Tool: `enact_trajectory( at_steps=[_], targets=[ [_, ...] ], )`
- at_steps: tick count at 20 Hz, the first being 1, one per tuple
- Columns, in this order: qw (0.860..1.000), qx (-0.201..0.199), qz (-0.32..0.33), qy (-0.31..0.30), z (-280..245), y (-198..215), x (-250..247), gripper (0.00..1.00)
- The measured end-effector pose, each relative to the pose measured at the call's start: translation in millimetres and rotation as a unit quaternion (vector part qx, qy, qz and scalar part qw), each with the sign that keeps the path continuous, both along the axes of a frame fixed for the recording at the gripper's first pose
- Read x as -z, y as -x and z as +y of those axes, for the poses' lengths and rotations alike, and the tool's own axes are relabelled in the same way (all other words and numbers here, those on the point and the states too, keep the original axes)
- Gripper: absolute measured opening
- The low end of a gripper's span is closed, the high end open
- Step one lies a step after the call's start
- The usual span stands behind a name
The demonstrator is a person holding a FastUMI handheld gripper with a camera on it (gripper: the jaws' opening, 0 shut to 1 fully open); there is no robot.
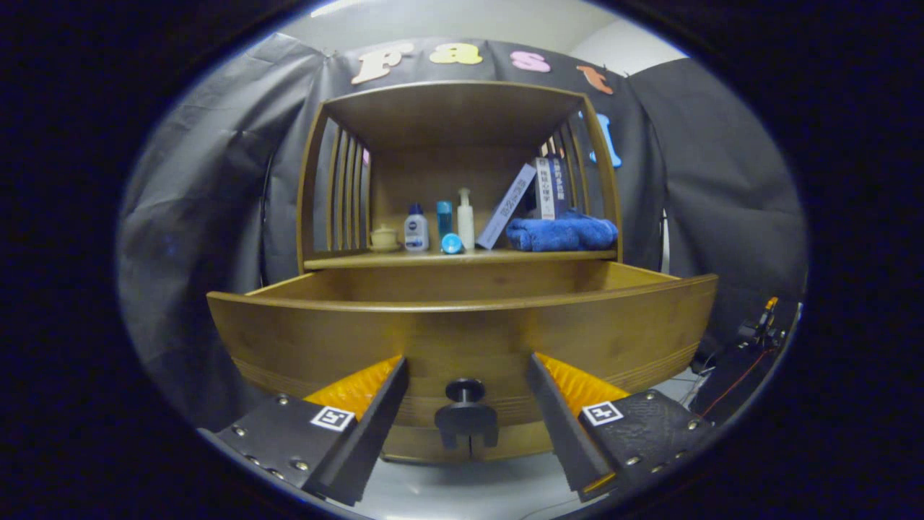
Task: Pull open the drawer, take out the items inside it, and place them on the countertop above the cabinet.
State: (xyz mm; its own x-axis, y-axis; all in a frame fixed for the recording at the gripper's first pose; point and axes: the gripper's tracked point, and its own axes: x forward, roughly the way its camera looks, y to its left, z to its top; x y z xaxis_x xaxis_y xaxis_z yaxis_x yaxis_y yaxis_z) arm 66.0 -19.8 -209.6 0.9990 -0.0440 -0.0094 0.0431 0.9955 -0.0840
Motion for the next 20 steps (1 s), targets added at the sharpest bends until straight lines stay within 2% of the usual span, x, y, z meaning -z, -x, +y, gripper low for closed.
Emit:
enact_trajectory(
  at_steps=[3,9,11,12,13,16,20],
  targets=[
    [1.000,-0.015,-0.017,-0.002,-6,-17,-3,0.99],
    [0.999,-0.019,-0.039,-0.002,-7,-39,-8,0.99],
    [0.998,-0.024,-0.065,-0.007,-5,-47,-17,0.99],
    [0.998,-0.022,-0.052,0.001,-5,-56,-10,0.99],
    [0.997,-0.026,-0.074,0.011,-4,-56,-15,0.99],
    [0.997,-0.023,-0.056,0.054,-2,-75,-5,0.99],
    [0.998,-0.020,-0.055,0.039,1,-98,-7,0.99]
  ],
)
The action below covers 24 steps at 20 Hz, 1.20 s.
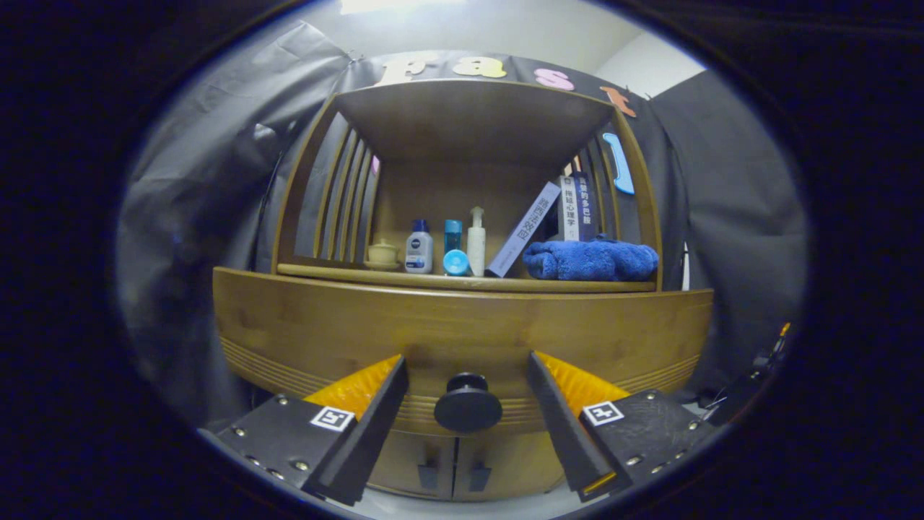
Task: Pull open the drawer, take out the items inside it, and place them on the countertop above the cabinet.
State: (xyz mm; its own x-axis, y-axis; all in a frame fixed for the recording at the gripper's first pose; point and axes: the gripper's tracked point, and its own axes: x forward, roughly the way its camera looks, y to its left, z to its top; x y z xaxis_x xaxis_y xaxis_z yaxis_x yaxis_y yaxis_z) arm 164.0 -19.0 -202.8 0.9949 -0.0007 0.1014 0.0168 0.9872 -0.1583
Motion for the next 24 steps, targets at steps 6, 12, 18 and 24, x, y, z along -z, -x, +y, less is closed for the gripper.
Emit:
enact_trajectory(
  at_steps=[6,12,18,24],
  targets=[
    [0.999,0.002,0.005,-0.033,0,-34,3,0.99],
    [0.998,0.002,-0.004,-0.058,2,-61,5,0.99],
    [0.999,0.001,-0.003,-0.053,2,-71,4,0.99],
    [0.998,0.009,0.004,-0.057,5,-82,6,0.99]
  ],
)
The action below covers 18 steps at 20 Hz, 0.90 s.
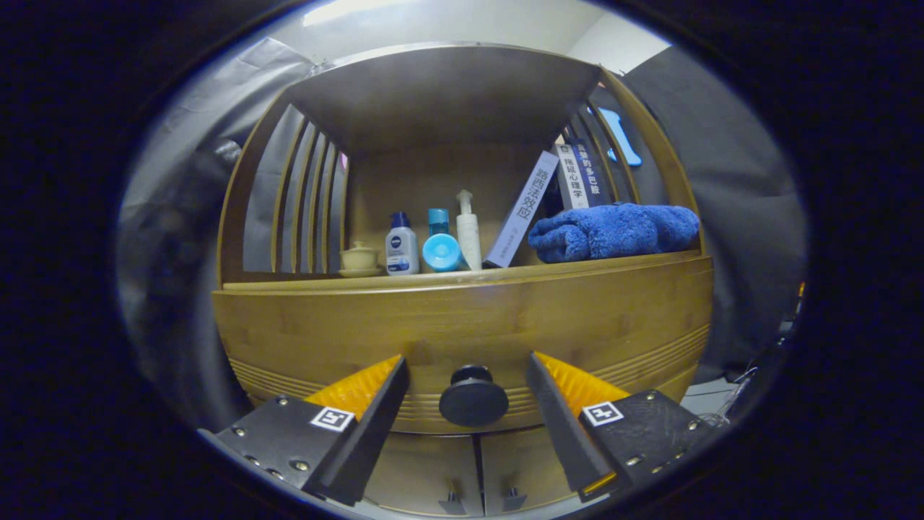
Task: Pull open the drawer, take out the items inside it, and place them on the countertop above the cabinet.
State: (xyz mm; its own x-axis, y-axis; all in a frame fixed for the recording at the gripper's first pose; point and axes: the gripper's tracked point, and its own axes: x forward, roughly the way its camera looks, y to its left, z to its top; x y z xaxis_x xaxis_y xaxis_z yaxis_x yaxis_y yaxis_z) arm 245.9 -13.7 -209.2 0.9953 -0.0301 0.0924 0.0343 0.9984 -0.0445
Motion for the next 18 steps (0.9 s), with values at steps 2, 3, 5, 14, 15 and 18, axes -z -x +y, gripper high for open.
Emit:
enact_trajectory(
  at_steps=[2,3,5,14,15,18],
  targets=[
    [1.000,-0.001,0.004,0.000,-1,0,-2,0.99],
    [1.000,0.000,0.015,0.005,-1,-2,-1,0.99],
    [0.998,0.006,0.055,0.028,-5,-1,10,0.99],
    [0.997,0.028,0.063,0.030,-31,67,-36,0.99],
    [0.997,0.025,0.062,0.032,-30,81,-46,0.99],
    [0.998,0.024,0.047,0.035,-33,120,-78,0.99]
  ],
)
